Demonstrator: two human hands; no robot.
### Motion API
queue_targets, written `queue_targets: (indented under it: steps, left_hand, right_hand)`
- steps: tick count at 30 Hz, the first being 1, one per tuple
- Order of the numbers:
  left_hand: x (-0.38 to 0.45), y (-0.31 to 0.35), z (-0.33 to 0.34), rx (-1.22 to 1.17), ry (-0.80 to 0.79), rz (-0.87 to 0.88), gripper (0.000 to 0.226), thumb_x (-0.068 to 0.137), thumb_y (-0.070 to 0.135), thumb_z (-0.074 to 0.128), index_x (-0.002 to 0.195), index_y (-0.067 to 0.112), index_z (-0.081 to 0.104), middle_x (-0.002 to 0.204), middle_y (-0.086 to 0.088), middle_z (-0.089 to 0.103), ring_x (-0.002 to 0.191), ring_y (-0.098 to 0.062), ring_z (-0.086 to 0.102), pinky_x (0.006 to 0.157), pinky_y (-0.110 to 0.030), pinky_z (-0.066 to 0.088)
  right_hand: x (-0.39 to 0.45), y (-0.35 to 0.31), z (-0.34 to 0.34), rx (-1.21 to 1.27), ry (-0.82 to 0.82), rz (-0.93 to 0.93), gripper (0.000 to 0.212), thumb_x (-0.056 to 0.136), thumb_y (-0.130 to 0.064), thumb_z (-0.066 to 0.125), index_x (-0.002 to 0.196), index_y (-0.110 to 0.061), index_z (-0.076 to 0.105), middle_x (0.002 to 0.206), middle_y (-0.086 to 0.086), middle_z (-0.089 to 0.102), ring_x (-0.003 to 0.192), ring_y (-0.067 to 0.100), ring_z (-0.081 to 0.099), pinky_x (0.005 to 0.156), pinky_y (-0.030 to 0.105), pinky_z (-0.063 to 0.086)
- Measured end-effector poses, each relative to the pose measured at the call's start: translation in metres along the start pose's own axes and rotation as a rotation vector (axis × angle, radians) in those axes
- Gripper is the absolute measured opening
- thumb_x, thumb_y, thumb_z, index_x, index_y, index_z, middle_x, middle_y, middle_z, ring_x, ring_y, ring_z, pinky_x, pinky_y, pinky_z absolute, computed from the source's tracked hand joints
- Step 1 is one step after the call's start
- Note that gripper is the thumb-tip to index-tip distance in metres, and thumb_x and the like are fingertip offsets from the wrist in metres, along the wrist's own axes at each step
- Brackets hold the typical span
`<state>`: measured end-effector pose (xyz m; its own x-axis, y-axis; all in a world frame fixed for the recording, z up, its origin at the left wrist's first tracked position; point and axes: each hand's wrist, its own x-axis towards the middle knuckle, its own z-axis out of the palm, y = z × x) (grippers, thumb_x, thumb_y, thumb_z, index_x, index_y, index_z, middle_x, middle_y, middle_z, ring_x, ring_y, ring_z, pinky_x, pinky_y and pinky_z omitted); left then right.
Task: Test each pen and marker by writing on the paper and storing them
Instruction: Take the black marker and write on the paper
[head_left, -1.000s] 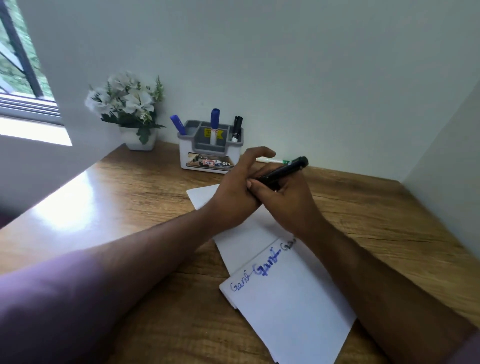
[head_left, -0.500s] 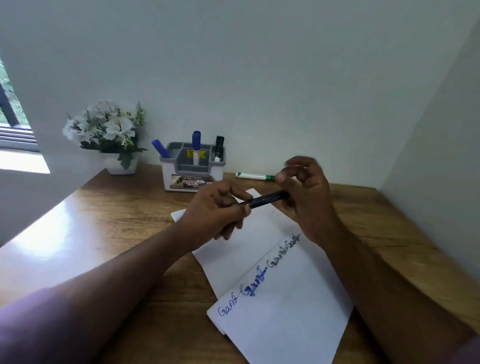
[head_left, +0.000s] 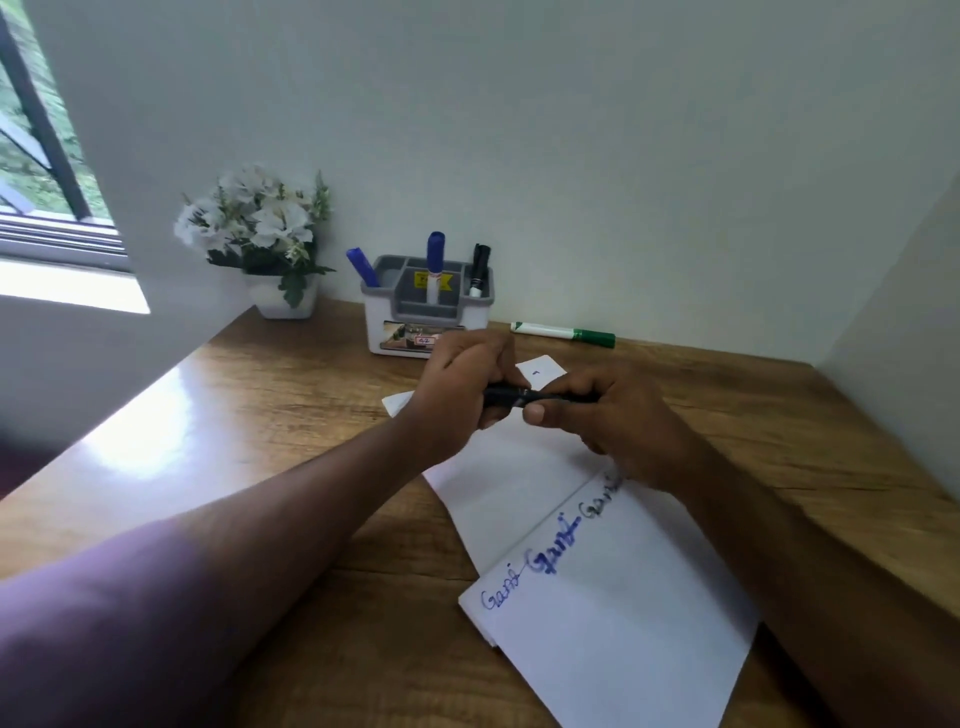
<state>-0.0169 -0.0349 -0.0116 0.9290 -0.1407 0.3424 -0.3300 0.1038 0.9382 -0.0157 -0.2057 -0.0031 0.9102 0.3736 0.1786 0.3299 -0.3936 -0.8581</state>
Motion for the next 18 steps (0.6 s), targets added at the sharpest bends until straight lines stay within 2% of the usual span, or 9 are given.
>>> queue_targets:
  steps: [2, 4, 6, 8, 10, 11, 13, 15, 18]
  left_hand:
    - [0.002, 0.0, -0.001, 0.024, -0.024, 0.038, 0.02, 0.071, 0.003, 0.036, 0.056, 0.0, 0.048, 0.051, -0.012, 0.041, 0.04, -0.02, 0.037, 0.037, -0.02, 0.027]
    - [0.007, -0.001, -0.002, 0.057, -0.019, 0.077, 0.023, 0.08, 0.002, 0.035, 0.064, -0.001, 0.051, 0.054, -0.01, 0.042, 0.04, -0.018, 0.037, 0.037, -0.021, 0.029]
    - [0.01, 0.003, -0.006, 0.088, 0.054, 0.055, 0.022, 0.092, 0.008, 0.037, 0.078, 0.002, 0.053, 0.058, -0.008, 0.046, 0.039, -0.015, 0.041, 0.035, -0.021, 0.031]
    - [0.014, 0.006, -0.013, 0.069, 0.129, -0.029, 0.031, 0.098, 0.03, 0.035, 0.098, 0.005, 0.053, 0.064, -0.014, 0.057, 0.039, -0.014, 0.047, 0.035, -0.021, 0.033]
    - [0.017, 0.005, -0.029, -0.011, 0.237, -0.104, 0.044, 0.095, 0.051, 0.033, 0.109, 0.014, 0.054, 0.07, -0.018, 0.064, 0.041, -0.019, 0.052, 0.038, -0.023, 0.035]
    - [0.019, 0.001, -0.038, -0.023, 0.307, -0.105, 0.044, 0.094, 0.052, 0.036, 0.109, 0.016, 0.055, 0.07, -0.016, 0.065, 0.042, -0.019, 0.053, 0.04, -0.024, 0.036]
    - [0.022, -0.012, -0.054, 0.11, 0.421, -0.079, 0.03, 0.092, 0.044, 0.048, 0.102, 0.017, 0.058, 0.067, -0.008, 0.066, 0.048, -0.018, 0.056, 0.044, -0.029, 0.042]
    - [0.024, -0.026, -0.063, 0.346, 0.442, -0.047, 0.014, 0.09, 0.032, 0.056, 0.094, 0.02, 0.061, 0.07, 0.0, 0.067, 0.059, -0.017, 0.062, 0.054, -0.034, 0.051]
    - [0.027, -0.036, -0.064, 0.597, 0.364, -0.02, 0.011, 0.089, 0.027, 0.058, 0.094, 0.02, 0.065, 0.081, 0.001, 0.068, 0.075, -0.016, 0.065, 0.069, -0.035, 0.057]
  right_hand:
    - [0.004, -0.004, -0.005, -0.083, -0.073, 0.065, 0.021, 0.076, -0.033, 0.075, 0.084, -0.013, 0.076, 0.055, -0.003, 0.052, 0.043, 0.001, 0.041, 0.043, 0.017, 0.032]
    - [0.011, -0.007, -0.011, -0.366, -0.121, -0.01, 0.024, 0.08, -0.045, 0.068, 0.09, -0.025, 0.075, 0.069, -0.011, 0.06, 0.058, -0.001, 0.053, 0.055, 0.018, 0.044]
    - [0.022, -0.005, -0.01, -0.763, -0.054, -0.204, 0.028, 0.082, -0.054, 0.061, 0.098, -0.035, 0.072, 0.092, -0.008, 0.061, 0.084, 0.011, 0.055, 0.071, 0.031, 0.045]
    - [0.035, -0.005, -0.005, -0.951, 0.082, -0.345, 0.025, 0.083, -0.044, 0.065, 0.101, -0.028, 0.073, 0.098, 0.001, 0.056, 0.089, 0.023, 0.053, 0.072, 0.033, 0.036]
    - [0.051, -0.009, -0.002, -0.907, 0.139, -0.353, 0.02, 0.084, -0.027, 0.068, 0.101, -0.017, 0.072, 0.096, 0.006, 0.058, 0.088, 0.027, 0.057, 0.07, 0.031, 0.039]
    - [0.058, -0.013, -0.001, -0.848, 0.164, -0.354, 0.019, 0.084, -0.02, 0.068, 0.101, -0.014, 0.072, 0.096, 0.007, 0.061, 0.086, 0.027, 0.06, 0.071, 0.033, 0.045]
    - [0.071, -0.023, 0.0, -0.632, 0.27, -0.353, 0.018, 0.081, -0.011, 0.07, 0.099, -0.012, 0.072, 0.091, 0.007, 0.069, 0.081, 0.024, 0.066, 0.075, 0.039, 0.052]
    - [0.083, -0.038, 0.002, -0.425, 0.352, -0.347, 0.019, 0.08, -0.01, 0.072, 0.099, -0.012, 0.07, 0.087, 0.0, 0.071, 0.076, 0.017, 0.067, 0.076, 0.027, 0.054]
    - [0.107, -0.056, 0.011, -0.283, 0.414, -0.35, 0.018, 0.079, -0.009, 0.073, 0.096, -0.012, 0.068, 0.088, -0.003, 0.07, 0.066, 0.013, 0.063, 0.069, 0.017, 0.049]
